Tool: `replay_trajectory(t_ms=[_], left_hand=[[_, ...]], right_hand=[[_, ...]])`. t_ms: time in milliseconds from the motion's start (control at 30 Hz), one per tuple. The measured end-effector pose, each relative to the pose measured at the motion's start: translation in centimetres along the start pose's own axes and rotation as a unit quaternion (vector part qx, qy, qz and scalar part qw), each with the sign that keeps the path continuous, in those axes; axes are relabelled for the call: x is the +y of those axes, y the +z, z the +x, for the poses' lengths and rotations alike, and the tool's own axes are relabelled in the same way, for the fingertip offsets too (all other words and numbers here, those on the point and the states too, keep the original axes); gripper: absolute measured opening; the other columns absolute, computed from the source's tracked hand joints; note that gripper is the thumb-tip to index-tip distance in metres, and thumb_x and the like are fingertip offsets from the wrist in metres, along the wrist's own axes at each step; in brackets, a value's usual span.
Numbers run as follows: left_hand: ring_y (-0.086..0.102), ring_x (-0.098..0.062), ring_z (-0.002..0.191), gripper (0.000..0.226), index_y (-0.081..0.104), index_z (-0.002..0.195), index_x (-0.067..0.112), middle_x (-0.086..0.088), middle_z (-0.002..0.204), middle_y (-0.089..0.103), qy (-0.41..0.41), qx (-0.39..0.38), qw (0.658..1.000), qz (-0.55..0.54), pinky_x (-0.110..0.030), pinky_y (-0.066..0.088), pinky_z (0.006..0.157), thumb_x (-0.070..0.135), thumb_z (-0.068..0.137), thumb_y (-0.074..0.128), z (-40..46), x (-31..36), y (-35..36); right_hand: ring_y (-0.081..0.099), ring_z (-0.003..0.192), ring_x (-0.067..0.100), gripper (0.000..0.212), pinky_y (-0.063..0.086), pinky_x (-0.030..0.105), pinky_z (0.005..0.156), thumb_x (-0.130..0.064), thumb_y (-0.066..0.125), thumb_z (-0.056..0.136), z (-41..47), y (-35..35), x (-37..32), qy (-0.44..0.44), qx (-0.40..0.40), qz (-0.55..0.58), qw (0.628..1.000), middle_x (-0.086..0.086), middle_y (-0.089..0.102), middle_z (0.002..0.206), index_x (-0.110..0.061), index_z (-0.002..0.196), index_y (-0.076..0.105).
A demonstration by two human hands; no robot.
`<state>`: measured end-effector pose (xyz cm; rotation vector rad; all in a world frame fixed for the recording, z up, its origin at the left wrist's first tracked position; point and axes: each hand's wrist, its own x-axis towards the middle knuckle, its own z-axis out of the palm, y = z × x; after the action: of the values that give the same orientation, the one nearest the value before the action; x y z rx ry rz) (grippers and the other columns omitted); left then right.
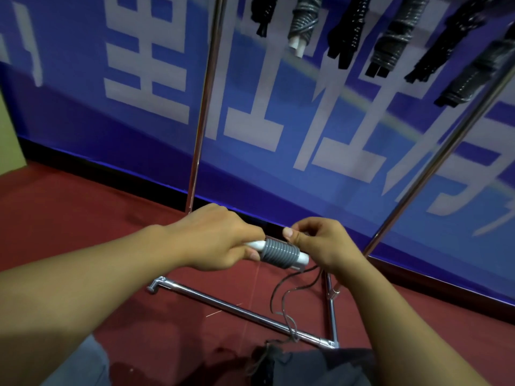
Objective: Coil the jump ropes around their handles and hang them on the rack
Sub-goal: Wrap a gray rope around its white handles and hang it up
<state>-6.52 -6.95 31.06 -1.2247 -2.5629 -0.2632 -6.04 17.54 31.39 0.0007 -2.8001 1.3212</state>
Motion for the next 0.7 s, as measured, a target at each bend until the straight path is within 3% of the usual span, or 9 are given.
replay_trajectory(t_ms=[100,267,367,400,467,533,700], left_hand=[[0.054,-0.024,0.057,0.028,0.05,0.089,0.031,0.004,0.059,0.05,0.035,0.057,0.998,-0.004,-0.033,0.039,0.051,0.058,0.09,0.044,-0.1,-0.3,0.6],[0.059,-0.026,0.06,0.034,0.061,0.095,0.031,0.003,0.066,0.063,0.033,0.096,0.994,-0.031,-0.034,0.041,0.051,0.058,0.087,0.042,0.1,-0.3,0.7],[0.06,-0.02,0.062,0.036,0.058,0.103,0.036,0.005,0.068,0.064,-0.021,0.114,0.988,-0.103,-0.034,0.043,0.055,0.063,0.085,0.042,0.2,-0.3,0.2],[0.058,-0.016,0.062,0.037,0.055,0.105,0.038,0.006,0.068,0.063,-0.045,0.117,0.984,-0.127,-0.033,0.042,0.057,0.066,0.084,0.042,0.3,-0.2,0.0],[0.056,-0.011,0.062,0.041,0.054,0.108,0.043,0.009,0.068,0.062,-0.087,0.119,0.976,-0.163,-0.031,0.043,0.058,0.069,0.08,0.041,0.5,-0.2,-0.2],[0.056,-0.009,0.062,0.043,0.055,0.108,0.045,0.009,0.068,0.062,-0.124,0.124,0.965,-0.193,-0.034,0.047,0.06,0.071,0.077,0.041,0.6,-0.3,-0.5],[0.057,-0.012,0.061,0.033,0.061,0.097,0.038,0.008,0.067,0.061,-0.212,0.147,0.941,-0.22,-0.037,0.048,0.063,0.062,0.078,0.048,1.2,-0.8,-0.8]], right_hand=[[0.059,0.067,0.011,0.032,0.049,0.033,0.068,-0.047,0.082,0.075,0.0,0.2,0.0,0.02,-0.029,0.04,0.999,0.012,0.072,0.08,-0.017,0.082,0.074],[0.063,0.063,0.01,0.04,0.049,0.022,0.057,-0.045,0.079,0.071,-0.1,0.2,-0.6,0.047,-0.11,0.129,0.984,0.001,0.071,0.072,-0.009,0.089,0.073],[0.053,0.05,0.007,0.009,0.041,0.02,0.049,-0.011,0.067,0.093,0.0,0.1,-0.7,0.06,-0.112,0.19,0.974,-0.004,0.062,0.059,-0.011,0.086,0.071],[0.047,0.049,0.008,0.022,0.038,0.022,0.051,-0.002,0.06,0.093,0.2,0.1,-0.3,0.06,-0.107,0.194,0.973,-0.004,0.057,0.058,-0.016,0.08,0.072],[0.041,0.052,0.011,0.027,0.034,0.027,0.055,-0.004,0.057,0.087,0.3,0.4,-0.4,0.066,-0.101,0.2,0.972,0.0,0.052,0.063,-0.021,0.069,0.068],[0.041,0.05,0.012,0.013,0.033,0.028,0.054,-0.012,0.057,0.082,0.4,0.8,-0.5,0.077,-0.093,0.218,0.969,0.005,0.051,0.068,-0.017,0.072,0.065],[0.037,0.043,0.012,0.024,0.03,0.024,0.047,-0.01,0.046,0.101,0.6,1.0,-1.2,0.105,-0.077,0.265,0.955,0.002,0.049,0.058,-0.005,0.09,0.068]])
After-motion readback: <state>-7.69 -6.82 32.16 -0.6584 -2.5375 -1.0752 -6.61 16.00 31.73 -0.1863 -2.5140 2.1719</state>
